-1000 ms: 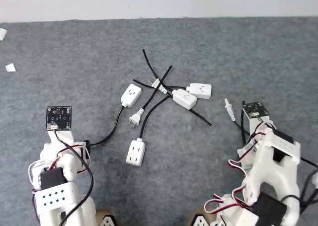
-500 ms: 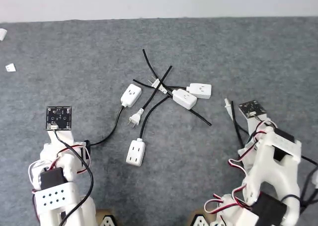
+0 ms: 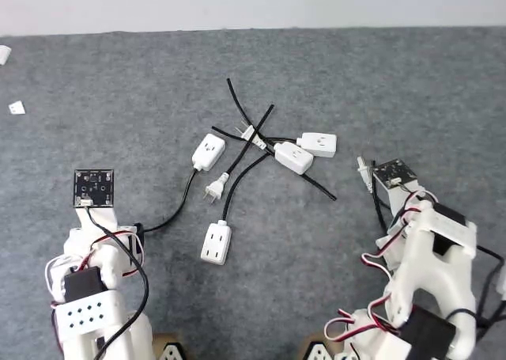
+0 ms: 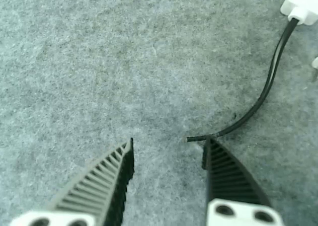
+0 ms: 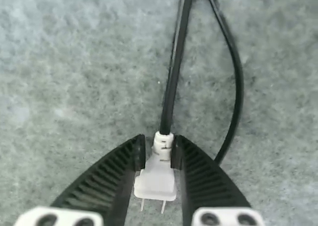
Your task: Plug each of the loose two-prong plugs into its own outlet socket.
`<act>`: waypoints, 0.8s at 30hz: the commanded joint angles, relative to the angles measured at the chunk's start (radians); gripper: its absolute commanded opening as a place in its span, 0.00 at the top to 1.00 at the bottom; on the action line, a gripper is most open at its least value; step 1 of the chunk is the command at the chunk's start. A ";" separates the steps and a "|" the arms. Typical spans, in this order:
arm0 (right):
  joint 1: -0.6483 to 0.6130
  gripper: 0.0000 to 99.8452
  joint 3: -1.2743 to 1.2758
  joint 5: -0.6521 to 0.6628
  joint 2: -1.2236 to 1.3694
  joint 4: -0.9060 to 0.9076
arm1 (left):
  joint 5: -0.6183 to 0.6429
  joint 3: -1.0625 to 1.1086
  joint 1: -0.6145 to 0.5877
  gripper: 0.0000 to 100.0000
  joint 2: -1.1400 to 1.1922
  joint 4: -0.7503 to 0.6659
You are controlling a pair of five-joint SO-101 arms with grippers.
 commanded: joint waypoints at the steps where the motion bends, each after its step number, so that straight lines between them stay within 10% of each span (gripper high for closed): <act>1: -0.016 0.92 -0.060 0.006 -0.010 -0.012 | -0.008 -0.005 -0.003 0.79 -0.011 -0.025; 24: 0.016 0.99 -0.103 0.069 -0.012 0.054 | -0.008 -0.007 -0.003 0.79 -0.011 -0.023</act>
